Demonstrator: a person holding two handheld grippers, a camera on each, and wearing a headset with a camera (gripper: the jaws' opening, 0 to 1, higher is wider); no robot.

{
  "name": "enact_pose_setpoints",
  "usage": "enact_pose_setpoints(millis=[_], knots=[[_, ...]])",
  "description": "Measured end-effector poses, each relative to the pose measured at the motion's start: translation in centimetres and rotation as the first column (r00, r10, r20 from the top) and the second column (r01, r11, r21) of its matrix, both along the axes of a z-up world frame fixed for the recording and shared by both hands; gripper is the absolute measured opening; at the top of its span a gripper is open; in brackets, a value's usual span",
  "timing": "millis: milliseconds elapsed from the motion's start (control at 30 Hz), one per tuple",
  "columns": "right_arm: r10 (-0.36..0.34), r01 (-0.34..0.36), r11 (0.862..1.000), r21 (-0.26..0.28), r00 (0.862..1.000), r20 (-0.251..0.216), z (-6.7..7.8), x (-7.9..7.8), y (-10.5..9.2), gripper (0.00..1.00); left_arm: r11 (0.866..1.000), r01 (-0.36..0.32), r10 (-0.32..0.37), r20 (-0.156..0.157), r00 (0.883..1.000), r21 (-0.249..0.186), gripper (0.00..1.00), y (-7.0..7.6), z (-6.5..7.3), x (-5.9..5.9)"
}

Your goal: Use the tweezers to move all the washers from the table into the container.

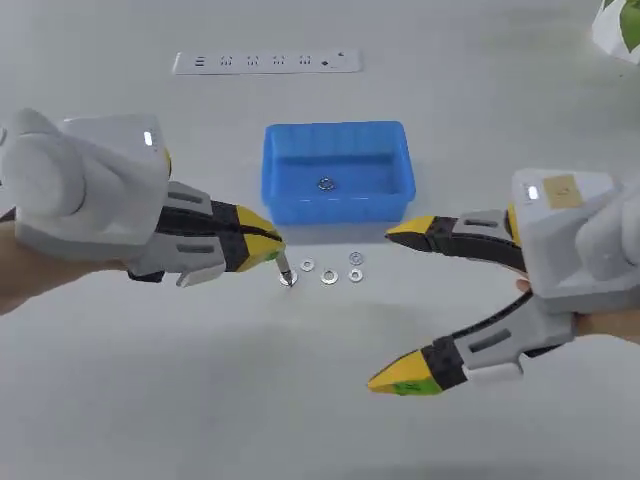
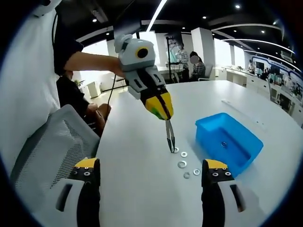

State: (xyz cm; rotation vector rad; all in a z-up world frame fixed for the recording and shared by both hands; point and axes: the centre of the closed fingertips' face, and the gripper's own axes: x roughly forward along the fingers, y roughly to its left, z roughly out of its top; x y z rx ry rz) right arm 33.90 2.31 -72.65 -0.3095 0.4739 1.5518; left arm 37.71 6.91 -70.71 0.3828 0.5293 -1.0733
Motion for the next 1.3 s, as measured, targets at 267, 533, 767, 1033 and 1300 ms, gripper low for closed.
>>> enact_pose_setpoints(millis=[267,533,767,1033,1300], knots=[[0.081,-0.081,0.996,-0.024,0.997,0.004,-1.5,1.1,4.3,0.74,1.000,0.022,-0.022,-0.028,0.999,0.002,0.05,-0.1,0.0,0.4],[0.144,-0.139,0.987,-0.085,0.988,0.057,-3.6,2.0,6.4,0.45,0.999,0.033,-0.034,-0.041,0.999,-0.010,0.05,-0.2,0.0,0.3],[0.146,-0.138,0.985,-0.104,0.986,0.077,-4.1,3.3,7.1,0.26,0.999,0.044,-0.045,-0.037,0.998,-0.011,0.05,-0.5,0.0,0.2],[0.181,-0.172,0.978,-0.119,0.982,0.063,-4.3,2.9,7.3,0.17,0.999,0.045,-0.046,-0.035,0.998,-0.015,0.05,-0.6,-0.1,0.3],[0.186,-0.177,0.976,-0.126,0.980,0.064,-4.7,3.2,7.2,0.12,0.999,0.050,-0.051,-0.036,0.998,-0.015,0.05,-0.8,-0.1,0.2]])
